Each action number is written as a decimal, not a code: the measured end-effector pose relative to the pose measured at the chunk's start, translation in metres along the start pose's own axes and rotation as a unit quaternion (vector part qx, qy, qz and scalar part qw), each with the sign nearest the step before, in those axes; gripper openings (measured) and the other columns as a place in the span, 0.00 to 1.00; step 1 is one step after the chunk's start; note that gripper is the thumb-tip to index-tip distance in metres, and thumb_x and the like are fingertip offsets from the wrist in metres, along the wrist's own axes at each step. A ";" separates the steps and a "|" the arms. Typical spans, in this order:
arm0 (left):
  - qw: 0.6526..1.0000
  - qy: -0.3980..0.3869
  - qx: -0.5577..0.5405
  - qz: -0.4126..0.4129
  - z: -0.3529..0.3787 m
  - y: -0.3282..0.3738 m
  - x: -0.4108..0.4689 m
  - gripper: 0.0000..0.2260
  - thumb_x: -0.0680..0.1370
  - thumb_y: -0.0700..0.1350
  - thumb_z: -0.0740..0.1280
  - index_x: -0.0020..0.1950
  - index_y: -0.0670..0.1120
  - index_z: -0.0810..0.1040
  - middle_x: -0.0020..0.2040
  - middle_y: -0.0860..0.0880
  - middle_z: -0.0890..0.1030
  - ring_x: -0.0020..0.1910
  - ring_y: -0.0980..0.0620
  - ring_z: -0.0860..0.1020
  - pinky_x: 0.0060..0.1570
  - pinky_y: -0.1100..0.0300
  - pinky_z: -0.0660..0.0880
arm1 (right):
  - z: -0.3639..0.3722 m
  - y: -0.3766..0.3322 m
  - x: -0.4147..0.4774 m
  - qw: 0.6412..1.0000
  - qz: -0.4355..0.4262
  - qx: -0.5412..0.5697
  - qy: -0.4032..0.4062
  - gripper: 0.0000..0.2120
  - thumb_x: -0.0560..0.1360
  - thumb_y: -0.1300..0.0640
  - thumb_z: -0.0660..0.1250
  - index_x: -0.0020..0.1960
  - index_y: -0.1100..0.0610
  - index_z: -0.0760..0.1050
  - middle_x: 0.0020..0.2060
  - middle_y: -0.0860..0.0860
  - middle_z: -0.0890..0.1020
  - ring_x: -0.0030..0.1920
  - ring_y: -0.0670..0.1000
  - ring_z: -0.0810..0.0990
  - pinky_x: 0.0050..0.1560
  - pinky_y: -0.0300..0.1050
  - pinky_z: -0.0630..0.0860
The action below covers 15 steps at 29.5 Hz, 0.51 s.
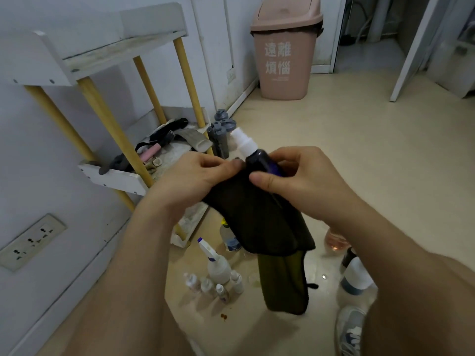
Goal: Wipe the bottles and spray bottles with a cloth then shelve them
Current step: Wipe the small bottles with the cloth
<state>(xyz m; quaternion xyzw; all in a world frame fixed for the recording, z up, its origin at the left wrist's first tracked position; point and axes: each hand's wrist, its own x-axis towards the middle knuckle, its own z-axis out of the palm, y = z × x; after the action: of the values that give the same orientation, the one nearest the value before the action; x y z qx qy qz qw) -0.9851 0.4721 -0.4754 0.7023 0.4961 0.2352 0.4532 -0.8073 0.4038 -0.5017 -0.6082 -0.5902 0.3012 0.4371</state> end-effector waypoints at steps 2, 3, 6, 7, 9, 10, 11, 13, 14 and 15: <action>0.991 0.039 -0.129 0.016 -0.001 -0.004 0.003 0.10 0.67 0.53 0.73 0.41 0.48 0.85 0.38 0.49 0.82 0.43 0.48 0.78 0.48 0.54 0.72 | -0.004 0.001 0.002 0.994 0.032 0.099 0.027 0.13 0.71 0.48 0.74 0.53 0.50 0.80 0.45 0.49 0.83 0.49 0.50 0.83 0.50 0.48 0.82; 0.980 0.062 -0.189 0.024 0.002 -0.006 0.005 0.09 0.69 0.51 0.73 0.43 0.46 0.84 0.38 0.49 0.82 0.42 0.49 0.78 0.46 0.56 0.72 | -0.004 0.002 0.002 0.991 0.032 0.125 0.039 0.12 0.71 0.48 0.74 0.53 0.49 0.80 0.45 0.49 0.83 0.49 0.51 0.83 0.50 0.48 0.82; 0.914 0.065 -0.402 0.001 0.022 -0.003 0.008 0.09 0.75 0.46 0.69 0.51 0.43 0.82 0.48 0.45 0.85 0.50 0.49 0.83 0.52 0.52 0.78 | 0.003 0.002 0.002 0.996 -0.016 0.033 0.079 0.11 0.72 0.45 0.72 0.51 0.46 0.77 0.43 0.43 0.80 0.45 0.45 0.80 0.46 0.44 0.80; 0.883 0.053 -0.467 -0.013 0.029 -0.002 0.008 0.10 0.75 0.46 0.69 0.53 0.43 0.82 0.52 0.43 0.84 0.55 0.45 0.82 0.58 0.48 0.77 | 0.008 0.002 0.002 0.995 -0.030 -0.025 0.093 0.10 0.73 0.43 0.71 0.51 0.44 0.75 0.41 0.42 0.79 0.43 0.43 0.79 0.43 0.40 0.77; 0.838 0.037 -0.544 -0.021 0.039 0.001 0.007 0.11 0.76 0.47 0.68 0.54 0.43 0.82 0.53 0.42 0.84 0.58 0.43 0.80 0.63 0.47 0.74 | 0.018 0.001 0.002 0.989 -0.047 -0.072 0.118 0.10 0.75 0.42 0.67 0.53 0.45 0.75 0.39 0.42 0.78 0.40 0.44 0.77 0.39 0.40 0.73; 0.822 0.031 -0.568 -0.013 0.041 0.002 0.006 0.10 0.76 0.46 0.67 0.53 0.43 0.82 0.50 0.43 0.84 0.56 0.44 0.80 0.62 0.49 0.75 | 0.021 0.001 0.002 0.989 -0.047 -0.064 0.126 0.10 0.77 0.43 0.65 0.54 0.47 0.75 0.38 0.43 0.78 0.39 0.45 0.77 0.39 0.42 0.73; 0.813 0.022 -0.582 0.006 0.043 0.003 0.005 0.09 0.76 0.45 0.67 0.52 0.43 0.82 0.48 0.44 0.83 0.52 0.46 0.80 0.59 0.51 0.76 | 0.024 0.000 0.002 0.988 -0.049 -0.058 0.134 0.10 0.78 0.44 0.63 0.54 0.48 0.75 0.38 0.45 0.78 0.38 0.46 0.76 0.38 0.44 0.74; 0.821 0.015 -0.566 0.067 0.045 0.004 0.005 0.10 0.74 0.41 0.67 0.54 0.44 0.82 0.47 0.45 0.84 0.49 0.49 0.81 0.52 0.56 0.79 | 0.028 -0.001 0.003 0.986 -0.059 -0.046 0.148 0.09 0.80 0.48 0.59 0.55 0.51 0.74 0.38 0.47 0.78 0.37 0.48 0.76 0.39 0.49 0.74; 0.830 0.022 -0.548 0.101 0.047 0.005 0.005 0.11 0.73 0.40 0.68 0.54 0.45 0.81 0.48 0.45 0.84 0.49 0.49 0.82 0.52 0.56 0.80 | 0.029 -0.001 0.003 0.986 -0.062 -0.028 0.149 0.09 0.81 0.50 0.58 0.55 0.52 0.73 0.38 0.48 0.78 0.37 0.49 0.76 0.40 0.52 0.75; 0.836 0.039 -0.533 0.127 0.049 0.006 0.005 0.12 0.71 0.40 0.69 0.54 0.45 0.80 0.48 0.46 0.83 0.49 0.50 0.82 0.52 0.56 0.80 | 0.031 -0.003 0.002 0.987 -0.063 -0.008 0.149 0.09 0.81 0.51 0.56 0.56 0.52 0.73 0.39 0.48 0.79 0.38 0.50 0.77 0.43 0.56 0.76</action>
<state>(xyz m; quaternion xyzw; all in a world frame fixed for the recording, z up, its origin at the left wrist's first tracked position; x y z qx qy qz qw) -0.9423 0.4566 -0.4943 0.3992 0.2182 0.5460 0.7035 -0.8362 0.4111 -0.5121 -0.6110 -0.5585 0.1745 0.5332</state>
